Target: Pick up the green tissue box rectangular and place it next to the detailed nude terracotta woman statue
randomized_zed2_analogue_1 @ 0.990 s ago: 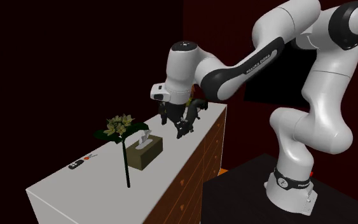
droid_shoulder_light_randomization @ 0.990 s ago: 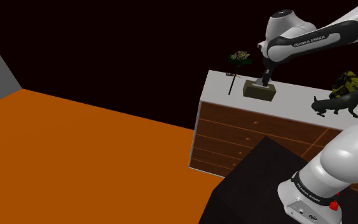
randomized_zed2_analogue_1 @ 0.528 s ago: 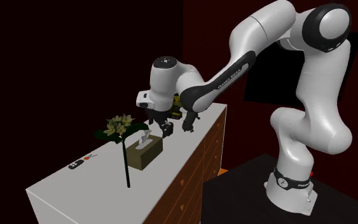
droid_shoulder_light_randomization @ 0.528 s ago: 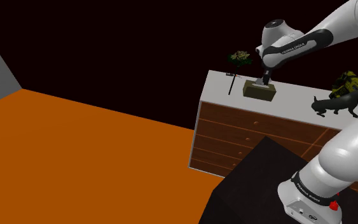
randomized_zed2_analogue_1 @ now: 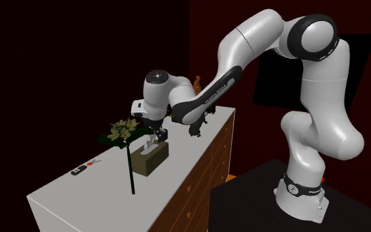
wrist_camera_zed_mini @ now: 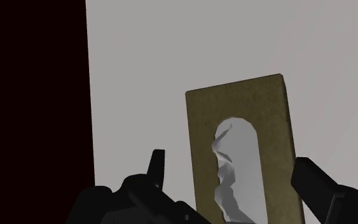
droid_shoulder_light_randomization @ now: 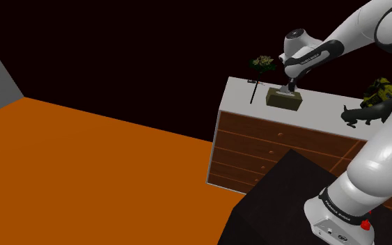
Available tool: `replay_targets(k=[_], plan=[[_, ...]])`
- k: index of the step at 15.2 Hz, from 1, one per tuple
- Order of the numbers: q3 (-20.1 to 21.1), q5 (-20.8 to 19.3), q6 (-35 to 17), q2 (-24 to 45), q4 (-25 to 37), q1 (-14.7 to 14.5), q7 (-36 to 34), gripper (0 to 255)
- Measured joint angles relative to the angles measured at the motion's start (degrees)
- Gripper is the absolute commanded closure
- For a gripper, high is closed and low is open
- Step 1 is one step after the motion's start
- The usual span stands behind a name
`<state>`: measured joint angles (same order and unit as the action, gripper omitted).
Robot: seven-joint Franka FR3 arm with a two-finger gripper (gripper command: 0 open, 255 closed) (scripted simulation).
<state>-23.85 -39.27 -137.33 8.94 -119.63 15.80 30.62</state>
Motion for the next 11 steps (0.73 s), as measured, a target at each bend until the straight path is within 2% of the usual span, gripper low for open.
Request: replay_targets(k=[5,11], plan=[[-0.6,0.0,-3.3,3.1,0.5,1.3,0.1,0],[-0.7,0.0,-3.8,3.5,0.5,1.4,0.0,0]])
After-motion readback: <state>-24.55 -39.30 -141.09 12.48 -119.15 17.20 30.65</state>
